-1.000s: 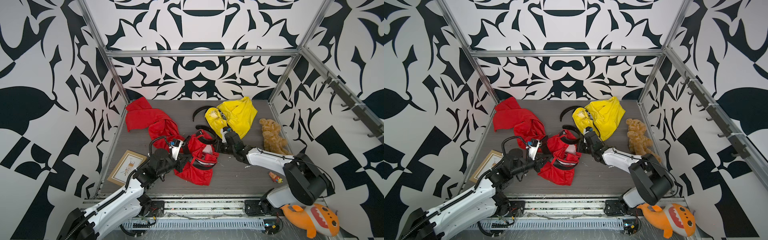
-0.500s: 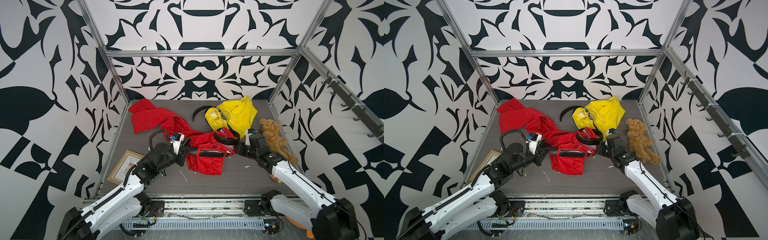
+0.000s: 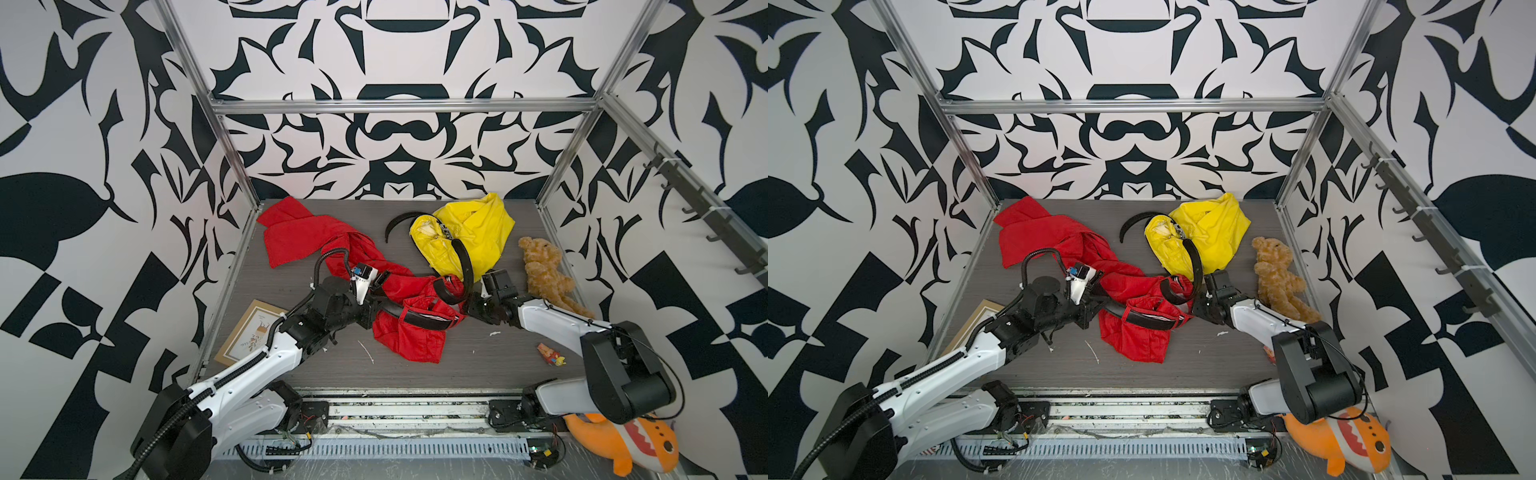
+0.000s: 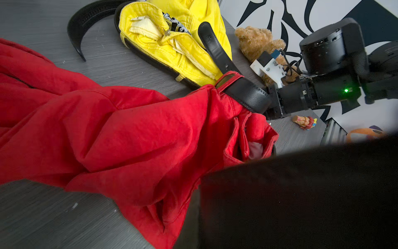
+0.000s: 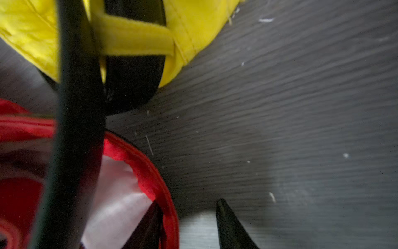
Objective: Remove the belt from the trousers
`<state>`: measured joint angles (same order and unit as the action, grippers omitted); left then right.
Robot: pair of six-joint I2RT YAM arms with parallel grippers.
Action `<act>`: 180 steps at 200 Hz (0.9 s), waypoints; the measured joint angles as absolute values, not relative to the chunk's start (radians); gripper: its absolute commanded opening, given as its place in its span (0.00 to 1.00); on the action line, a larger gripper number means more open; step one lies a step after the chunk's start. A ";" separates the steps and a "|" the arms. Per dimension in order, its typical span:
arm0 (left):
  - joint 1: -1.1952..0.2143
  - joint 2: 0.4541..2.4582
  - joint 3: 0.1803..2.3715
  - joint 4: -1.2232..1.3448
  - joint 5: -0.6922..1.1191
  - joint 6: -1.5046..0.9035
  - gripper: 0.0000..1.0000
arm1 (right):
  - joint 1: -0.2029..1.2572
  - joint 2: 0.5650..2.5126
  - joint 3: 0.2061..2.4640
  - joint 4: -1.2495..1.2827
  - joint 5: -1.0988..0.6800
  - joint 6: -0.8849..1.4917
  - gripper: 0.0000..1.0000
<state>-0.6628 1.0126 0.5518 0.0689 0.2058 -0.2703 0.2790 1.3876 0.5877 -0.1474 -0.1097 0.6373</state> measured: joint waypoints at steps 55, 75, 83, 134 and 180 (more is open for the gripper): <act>-0.605 0.921 0.728 -0.111 0.211 -0.170 0.00 | 0.290 1.307 0.687 -0.247 -0.004 0.584 0.31; -0.529 0.879 0.771 -0.151 0.237 -0.141 0.00 | 0.285 1.271 0.726 -0.273 0.042 0.561 0.33; -0.497 0.867 0.779 -0.164 0.250 -0.132 0.00 | 0.276 1.260 0.729 -0.279 0.048 0.555 0.34; -0.357 0.840 0.789 -0.233 0.332 -0.103 0.00 | 0.160 1.156 0.697 -0.352 0.062 0.546 0.33; -0.274 0.834 0.809 -0.276 0.336 -0.088 0.00 | 0.054 1.107 0.692 -0.402 0.058 0.526 0.32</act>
